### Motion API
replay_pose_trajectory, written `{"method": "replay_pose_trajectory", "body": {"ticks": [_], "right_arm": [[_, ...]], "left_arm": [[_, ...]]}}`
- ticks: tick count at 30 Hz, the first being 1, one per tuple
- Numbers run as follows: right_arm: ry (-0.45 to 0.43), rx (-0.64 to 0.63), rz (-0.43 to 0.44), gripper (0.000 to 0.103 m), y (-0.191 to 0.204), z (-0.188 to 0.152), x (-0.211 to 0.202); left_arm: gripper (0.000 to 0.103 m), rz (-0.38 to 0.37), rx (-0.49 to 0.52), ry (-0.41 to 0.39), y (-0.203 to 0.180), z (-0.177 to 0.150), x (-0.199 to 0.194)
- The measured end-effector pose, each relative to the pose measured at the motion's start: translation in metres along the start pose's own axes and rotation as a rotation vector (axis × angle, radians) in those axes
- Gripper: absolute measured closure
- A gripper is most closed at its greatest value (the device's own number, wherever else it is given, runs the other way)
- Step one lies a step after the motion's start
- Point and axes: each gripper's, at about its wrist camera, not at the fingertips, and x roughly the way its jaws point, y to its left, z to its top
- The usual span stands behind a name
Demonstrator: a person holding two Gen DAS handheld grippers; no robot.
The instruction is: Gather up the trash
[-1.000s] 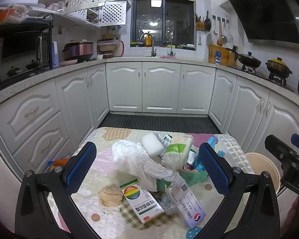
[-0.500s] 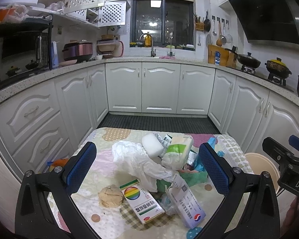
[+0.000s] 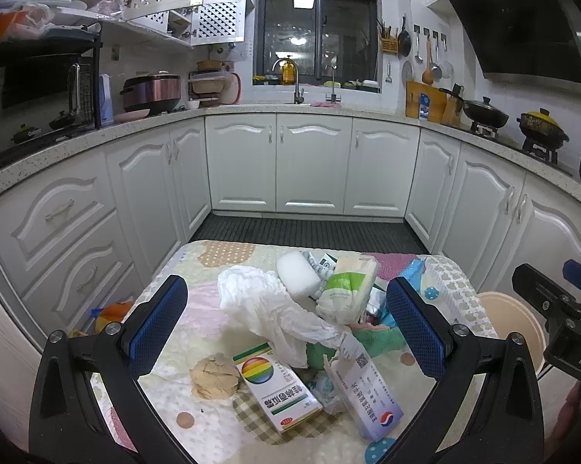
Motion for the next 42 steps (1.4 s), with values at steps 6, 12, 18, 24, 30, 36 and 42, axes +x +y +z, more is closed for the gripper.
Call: {"method": "replay_pose_trajectory", "body": {"ticks": [6,12,18,24,30,36,42], "right_arm": [[0.007,0.003,0.003,0.0,0.0,0.0,0.001],[0.015,-0.002,0.005,0.0,0.0,-0.002,0.002],[0.022,-0.006,0.011,0.0,0.0,-0.003,0.003],[0.038,-0.006,0.014,0.0,0.0,-0.005,0.007],[0.056,-0.015,0.014,0.0,0.001,-0.009,0.011],[0.122,-0.028,0.049,0.0,0.001,-0.018,0.022],[0.239,-0.005,0.157,0.0,0.002,-0.038,0.046]], "left_arm": [[0.001,-0.004,0.004,-0.005,-0.001,0.0,-0.001],[0.001,0.0,0.002,-0.003,-0.002,0.0,0.0],[0.001,0.005,-0.008,0.014,-0.002,-0.002,0.005],[0.001,0.012,-0.013,0.023,0.001,-0.003,0.009],[0.001,0.018,-0.017,0.046,0.003,-0.007,0.015],[0.001,-0.035,-0.061,0.116,0.032,-0.006,0.025],[0.001,-0.039,-0.07,0.231,0.074,-0.012,0.044]]}}
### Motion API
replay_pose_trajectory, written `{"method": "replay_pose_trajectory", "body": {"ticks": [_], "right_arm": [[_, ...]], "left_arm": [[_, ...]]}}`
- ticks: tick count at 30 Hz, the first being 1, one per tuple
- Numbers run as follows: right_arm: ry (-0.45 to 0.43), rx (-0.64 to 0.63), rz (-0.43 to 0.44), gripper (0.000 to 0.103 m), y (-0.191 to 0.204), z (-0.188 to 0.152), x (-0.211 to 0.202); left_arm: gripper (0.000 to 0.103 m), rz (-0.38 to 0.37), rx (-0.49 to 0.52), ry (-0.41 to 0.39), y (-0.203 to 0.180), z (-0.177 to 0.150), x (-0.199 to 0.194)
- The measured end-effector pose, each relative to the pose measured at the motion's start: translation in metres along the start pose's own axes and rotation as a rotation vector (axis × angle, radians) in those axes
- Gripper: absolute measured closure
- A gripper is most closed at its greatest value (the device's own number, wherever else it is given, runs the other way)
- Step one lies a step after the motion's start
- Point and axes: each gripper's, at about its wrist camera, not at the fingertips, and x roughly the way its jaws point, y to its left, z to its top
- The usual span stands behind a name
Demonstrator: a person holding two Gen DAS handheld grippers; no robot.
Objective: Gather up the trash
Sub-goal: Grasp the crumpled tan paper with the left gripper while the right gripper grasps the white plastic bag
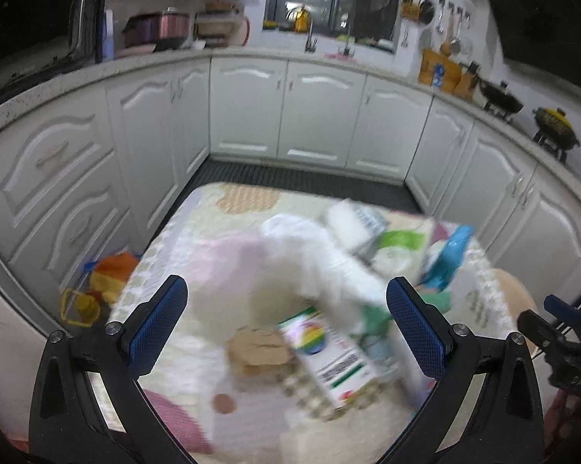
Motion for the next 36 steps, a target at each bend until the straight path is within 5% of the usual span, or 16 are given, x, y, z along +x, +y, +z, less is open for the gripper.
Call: {"method": "replay_pose_trajectory", "body": {"ticks": [5,18,23,24,28,36], "right_arm": [[0.089,-0.019,0.107,0.0,0.013,-0.011,0.025],[0.134,-0.145,0.183,0.014,0.049,-0.01,0.044],[0.119,-0.185,0.195,0.02,0.062,0.009,0.045],[0.119,-0.186,0.198,0.023,0.064,0.013,0.046],[0.136,-0.183,0.243,0.041,0.072,0.024,0.058],[0.194,-0.252,0.328,0.047,0.12,0.044,0.098]], "left_arm": [[0.001,0.059,0.081,0.066,0.018,-0.02,0.016],[0.001,-0.045,0.082,0.181,0.037,-0.048,0.055],[0.034,-0.071,0.095,0.262,0.031,-0.054,0.091],[0.05,-0.081,0.093,0.283,0.032,-0.056,0.096],[0.07,-0.142,0.053,0.298,0.039,-0.056,0.1],[0.075,-0.064,0.005,0.215,0.067,-0.038,0.07]]}}
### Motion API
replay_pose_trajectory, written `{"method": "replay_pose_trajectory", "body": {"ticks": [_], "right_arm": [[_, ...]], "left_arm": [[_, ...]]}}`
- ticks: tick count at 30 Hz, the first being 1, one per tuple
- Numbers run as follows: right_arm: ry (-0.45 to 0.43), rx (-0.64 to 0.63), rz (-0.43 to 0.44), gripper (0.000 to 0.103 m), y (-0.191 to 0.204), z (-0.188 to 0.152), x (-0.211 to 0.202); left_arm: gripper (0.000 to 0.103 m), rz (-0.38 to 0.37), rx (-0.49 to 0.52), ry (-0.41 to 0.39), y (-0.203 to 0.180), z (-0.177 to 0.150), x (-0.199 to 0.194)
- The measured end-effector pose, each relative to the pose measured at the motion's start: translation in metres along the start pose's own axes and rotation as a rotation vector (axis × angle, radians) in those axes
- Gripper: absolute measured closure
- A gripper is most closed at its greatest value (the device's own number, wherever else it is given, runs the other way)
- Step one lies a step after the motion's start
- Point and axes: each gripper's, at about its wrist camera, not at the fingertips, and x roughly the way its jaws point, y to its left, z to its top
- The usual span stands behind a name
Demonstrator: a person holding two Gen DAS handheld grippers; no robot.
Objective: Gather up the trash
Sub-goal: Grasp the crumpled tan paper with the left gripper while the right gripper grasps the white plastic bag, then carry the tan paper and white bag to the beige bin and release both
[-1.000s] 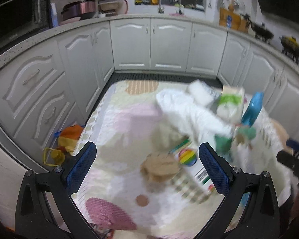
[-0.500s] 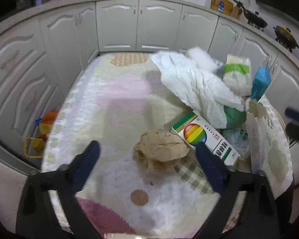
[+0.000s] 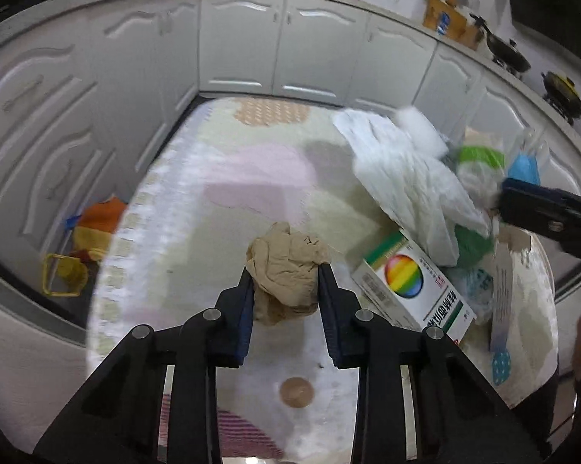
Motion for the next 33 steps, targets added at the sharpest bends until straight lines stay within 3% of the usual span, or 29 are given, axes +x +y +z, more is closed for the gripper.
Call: {"method": "replay_pose_trajectory", "body": {"ticks": [6,8,9,10,13,20,27,33], "right_arm": [[0.075,-0.043,-0.03,0.048,0.01,0.024,0.054],[0.107,-0.035,-0.005,0.067,0.007,0.025,0.068],[0.119,-0.025,0.004,0.083,0.004,0.025,0.07],[0.118,-0.002,0.021,0.084,0.0,0.025,0.069],[0.081,0.063,0.098,0.09,-0.012,0.026,0.05],[-0.055,0.118,0.21,0.092,-0.021,0.036,-0.016],[-0.152,0.118,0.172,0.092,-0.033,0.031,-0.072],[-0.215,0.142,0.071,0.092,-0.067,0.017,-0.116]], "left_arm": [[0.075,0.015,-0.024,-0.023,0.01,0.0,-0.007],[0.075,0.024,-0.021,-0.029,0.008,0.0,-0.008],[0.075,0.03,-0.018,-0.031,0.007,-0.001,-0.008],[0.075,0.037,-0.012,-0.034,0.007,-0.001,-0.009],[0.075,0.041,-0.002,-0.042,0.002,-0.002,-0.014],[0.075,0.017,0.003,-0.076,-0.009,0.011,-0.029],[0.075,-0.034,0.037,-0.11,-0.038,0.024,-0.045],[0.075,-0.106,0.103,-0.127,-0.084,0.034,-0.055]]}}
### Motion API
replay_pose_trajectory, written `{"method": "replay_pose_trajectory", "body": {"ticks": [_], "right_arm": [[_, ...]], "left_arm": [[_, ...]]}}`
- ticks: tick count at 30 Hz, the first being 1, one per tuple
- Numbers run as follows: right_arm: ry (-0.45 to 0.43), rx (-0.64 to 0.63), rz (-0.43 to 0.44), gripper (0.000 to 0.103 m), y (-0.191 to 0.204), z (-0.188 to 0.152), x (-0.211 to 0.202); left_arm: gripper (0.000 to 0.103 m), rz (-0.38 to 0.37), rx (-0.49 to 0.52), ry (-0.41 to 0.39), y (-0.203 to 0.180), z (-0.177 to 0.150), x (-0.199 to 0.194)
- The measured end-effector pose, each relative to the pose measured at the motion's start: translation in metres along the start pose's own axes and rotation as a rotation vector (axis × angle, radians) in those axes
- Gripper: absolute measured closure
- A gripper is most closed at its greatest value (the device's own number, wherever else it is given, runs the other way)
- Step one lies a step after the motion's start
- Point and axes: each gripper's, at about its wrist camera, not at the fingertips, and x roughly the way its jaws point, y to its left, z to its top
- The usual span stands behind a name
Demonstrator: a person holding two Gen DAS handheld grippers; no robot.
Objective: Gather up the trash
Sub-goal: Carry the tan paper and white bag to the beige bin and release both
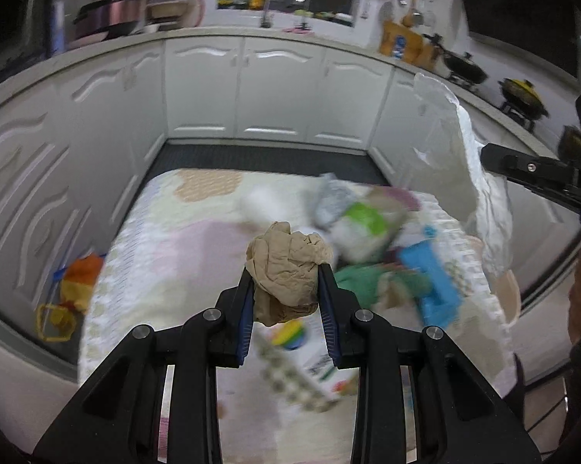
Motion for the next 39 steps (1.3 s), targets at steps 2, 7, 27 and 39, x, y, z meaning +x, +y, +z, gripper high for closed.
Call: {"method": "replay_pose_trajectory", "body": {"ticks": [2,7,27,39], "right_arm": [[-0.024,0.021,-0.035,0.092,-0.015,0.0,-0.016],[-0.065,0.087,-0.123,0.092,-0.058,-0.006,-0.053],[-0.073,0.336,-0.44,0.092,-0.222,-0.078,-0.138],[0.006,0.535,-0.526,0.092,-0.317,-0.137,-0.129]], "left_arm": [[0.075,-0.042,0.026,0.004,-0.021,0.005,0.002],[0.075,-0.134,0.111,0.01,-0.08,0.017,0.009],[0.075,-0.346,0.301,0.154,-0.283,0.013,0.091],[0.059,-0.358,0.238,0.259,-0.341,0.006,0.172]]}}
